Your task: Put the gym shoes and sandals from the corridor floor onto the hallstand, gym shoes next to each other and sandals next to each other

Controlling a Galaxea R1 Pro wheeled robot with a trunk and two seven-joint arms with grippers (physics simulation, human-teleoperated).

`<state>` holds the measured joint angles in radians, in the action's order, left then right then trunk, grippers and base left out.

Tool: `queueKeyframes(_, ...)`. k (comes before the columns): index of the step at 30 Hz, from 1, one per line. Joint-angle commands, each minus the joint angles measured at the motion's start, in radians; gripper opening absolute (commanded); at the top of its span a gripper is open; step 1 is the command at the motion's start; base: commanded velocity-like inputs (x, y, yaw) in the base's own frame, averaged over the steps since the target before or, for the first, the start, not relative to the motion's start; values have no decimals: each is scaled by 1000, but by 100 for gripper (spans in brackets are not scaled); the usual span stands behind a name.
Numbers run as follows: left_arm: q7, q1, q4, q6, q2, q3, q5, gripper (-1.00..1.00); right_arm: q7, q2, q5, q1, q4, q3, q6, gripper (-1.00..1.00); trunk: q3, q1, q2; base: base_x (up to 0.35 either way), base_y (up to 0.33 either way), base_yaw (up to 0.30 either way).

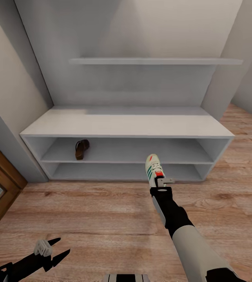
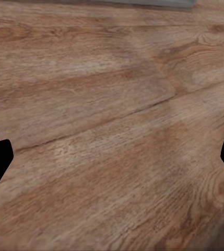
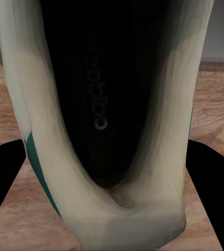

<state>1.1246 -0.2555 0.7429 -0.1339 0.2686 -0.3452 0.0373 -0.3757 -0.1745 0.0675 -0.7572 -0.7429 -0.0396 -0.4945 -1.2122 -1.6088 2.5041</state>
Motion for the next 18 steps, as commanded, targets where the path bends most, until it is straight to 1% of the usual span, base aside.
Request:
queueKeyframes(1, 3, -1, 0, -9, 0, -3, 4, 100, -2, 0, 8, 0, -1, -2, -9, -100, -2, 0, 0, 0, 0, 1)
queueKeyframes(7, 3, -1, 0, -9, 0, -3, 4, 100, -2, 0, 8, -1, -1, -2, -8, -100, -9, 0, 0, 0, 0, 0)
queueKeyframes(18, 3, -1, 0, -9, -1, -3, 4, 100, -2, 0, 8, 0, -1, -2, -7, -100, -11, 0, 0, 0, 0, 0)
